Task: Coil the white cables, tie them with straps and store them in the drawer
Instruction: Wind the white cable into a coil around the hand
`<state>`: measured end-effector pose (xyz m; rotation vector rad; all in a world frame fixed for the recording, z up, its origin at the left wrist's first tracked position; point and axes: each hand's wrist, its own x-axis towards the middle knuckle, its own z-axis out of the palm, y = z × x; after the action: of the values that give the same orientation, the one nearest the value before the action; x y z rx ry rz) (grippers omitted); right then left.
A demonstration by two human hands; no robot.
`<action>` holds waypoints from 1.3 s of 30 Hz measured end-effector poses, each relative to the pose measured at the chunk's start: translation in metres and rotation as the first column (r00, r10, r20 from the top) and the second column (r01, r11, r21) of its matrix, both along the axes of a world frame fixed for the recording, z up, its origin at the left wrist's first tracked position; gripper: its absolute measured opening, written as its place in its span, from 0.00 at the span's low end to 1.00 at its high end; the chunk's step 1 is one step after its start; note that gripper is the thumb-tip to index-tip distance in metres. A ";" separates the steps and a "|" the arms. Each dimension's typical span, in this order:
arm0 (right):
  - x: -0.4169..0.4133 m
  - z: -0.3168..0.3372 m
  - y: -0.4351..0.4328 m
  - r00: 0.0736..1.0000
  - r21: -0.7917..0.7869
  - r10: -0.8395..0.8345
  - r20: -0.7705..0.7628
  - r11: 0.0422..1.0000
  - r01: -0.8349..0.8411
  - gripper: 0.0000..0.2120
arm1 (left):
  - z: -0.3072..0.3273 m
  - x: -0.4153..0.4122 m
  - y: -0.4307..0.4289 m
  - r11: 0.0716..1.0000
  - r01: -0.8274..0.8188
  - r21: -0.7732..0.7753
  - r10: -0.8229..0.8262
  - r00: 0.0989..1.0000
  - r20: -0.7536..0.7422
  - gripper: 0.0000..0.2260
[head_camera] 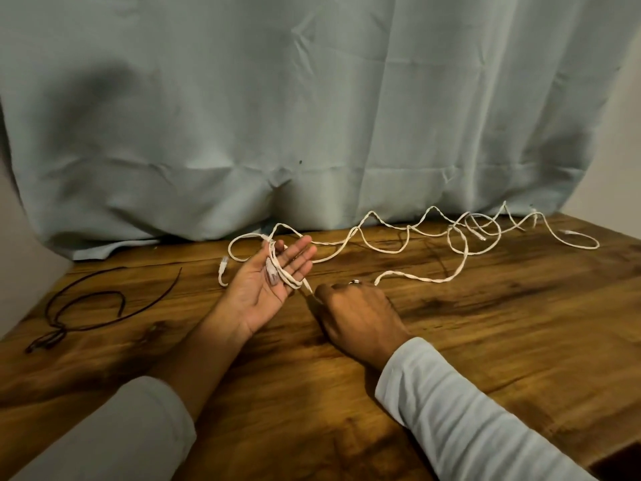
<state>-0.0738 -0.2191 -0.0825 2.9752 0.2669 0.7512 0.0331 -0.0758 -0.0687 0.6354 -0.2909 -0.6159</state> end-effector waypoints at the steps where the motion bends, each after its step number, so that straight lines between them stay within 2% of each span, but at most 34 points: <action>1: -0.001 0.001 0.000 1.000 0.001 0.016 -0.008 1.000 -0.016 0.10 | 0.000 0.001 0.000 1.000 -0.009 0.010 0.009 1.000 0.006 0.17; 8: -0.002 0.002 0.002 0.984 -0.015 0.161 -0.082 0.987 -0.163 0.08 | -0.001 0.004 -0.003 0.985 -0.116 0.126 0.111 0.993 0.049 0.18; 12: -0.001 0.002 0.004 0.972 -0.023 0.228 -0.055 0.973 -0.229 0.08 | -0.005 -0.002 -0.009 0.953 -0.181 0.244 0.120 0.962 0.245 0.16; 15: -0.003 0.006 0.001 0.972 0.052 0.234 -0.014 0.971 -0.233 0.11 | -0.011 -0.007 -0.010 0.905 -0.208 0.370 0.044 0.913 0.405 0.14; 18: -0.007 0.008 -0.002 0.976 0.085 0.209 0.055 0.973 -0.213 0.14 | -0.017 -0.008 -0.008 0.818 -0.286 0.499 -0.051 0.828 0.558 0.13; 22: -0.008 0.011 -0.008 0.985 0.115 0.089 0.149 0.988 -0.107 0.14 | -0.018 -0.011 -0.007 0.770 -0.344 0.537 -0.154 0.716 0.681 0.13; 25: -0.007 0.012 -0.016 0.985 0.201 0.020 0.172 0.978 -0.055 0.16 | -0.016 -0.013 -0.007 0.769 -0.302 0.564 -0.228 0.695 0.682 0.15; 28: -0.004 0.009 -0.022 0.985 0.265 0.017 0.173 0.962 -0.063 0.18 | -0.016 -0.012 -0.008 0.784 -0.248 0.569 -0.204 0.762 0.614 0.16; 32: 0.001 0.008 -0.035 0.984 0.313 0.017 0.179 0.947 -0.073 0.15 | -0.014 -0.012 -0.006 0.859 -0.079 0.506 -0.198 0.860 0.470 0.17; 36: 0.003 0.002 -0.039 0.982 0.389 -0.022 0.186 0.919 -0.054 0.14 | -0.009 -0.016 -0.005 0.879 0.127 0.461 -0.321 0.870 0.373 0.17; 39: 0.005 -0.003 -0.040 0.978 0.535 -0.031 0.206 0.841 -0.086 0.14 | -0.008 -0.015 -0.005 0.878 0.246 0.411 -0.392 0.863 0.319 0.18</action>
<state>-0.0686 -0.2590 -0.0851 3.3658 0.0914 1.3323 0.0179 -0.0803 -0.0768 1.0822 -0.6863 -0.8773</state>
